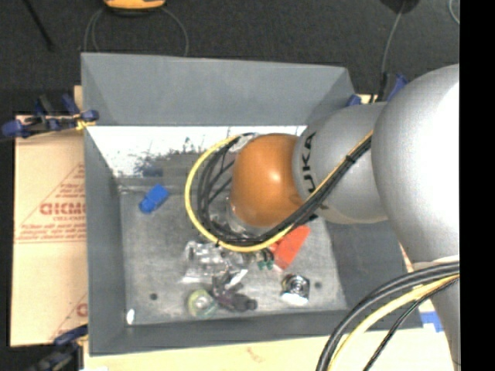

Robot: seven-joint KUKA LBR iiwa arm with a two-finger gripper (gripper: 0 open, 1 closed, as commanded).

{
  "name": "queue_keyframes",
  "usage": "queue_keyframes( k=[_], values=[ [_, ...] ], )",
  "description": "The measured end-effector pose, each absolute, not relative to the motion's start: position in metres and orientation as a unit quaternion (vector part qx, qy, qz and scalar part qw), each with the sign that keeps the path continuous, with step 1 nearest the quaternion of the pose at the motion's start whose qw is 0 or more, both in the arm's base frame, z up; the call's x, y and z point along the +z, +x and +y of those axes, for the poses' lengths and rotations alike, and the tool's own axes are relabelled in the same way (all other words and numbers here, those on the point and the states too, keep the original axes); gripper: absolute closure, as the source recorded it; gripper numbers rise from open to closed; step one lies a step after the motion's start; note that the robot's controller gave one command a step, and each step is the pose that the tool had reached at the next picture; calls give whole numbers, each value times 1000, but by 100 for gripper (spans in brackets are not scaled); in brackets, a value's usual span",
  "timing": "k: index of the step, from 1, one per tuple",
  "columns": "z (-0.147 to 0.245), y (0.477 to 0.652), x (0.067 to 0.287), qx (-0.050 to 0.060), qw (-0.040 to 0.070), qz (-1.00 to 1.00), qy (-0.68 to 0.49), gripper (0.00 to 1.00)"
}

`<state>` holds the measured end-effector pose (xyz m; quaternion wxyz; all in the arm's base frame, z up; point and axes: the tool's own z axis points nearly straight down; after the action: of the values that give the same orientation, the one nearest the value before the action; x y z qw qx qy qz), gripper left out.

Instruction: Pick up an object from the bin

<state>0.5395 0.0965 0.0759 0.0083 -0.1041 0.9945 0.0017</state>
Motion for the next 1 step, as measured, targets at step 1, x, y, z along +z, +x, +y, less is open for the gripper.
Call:
queue_keyframes(
  k=[1],
  values=[
    [78,531,206,-1,4,984,-177,100]
  ],
)
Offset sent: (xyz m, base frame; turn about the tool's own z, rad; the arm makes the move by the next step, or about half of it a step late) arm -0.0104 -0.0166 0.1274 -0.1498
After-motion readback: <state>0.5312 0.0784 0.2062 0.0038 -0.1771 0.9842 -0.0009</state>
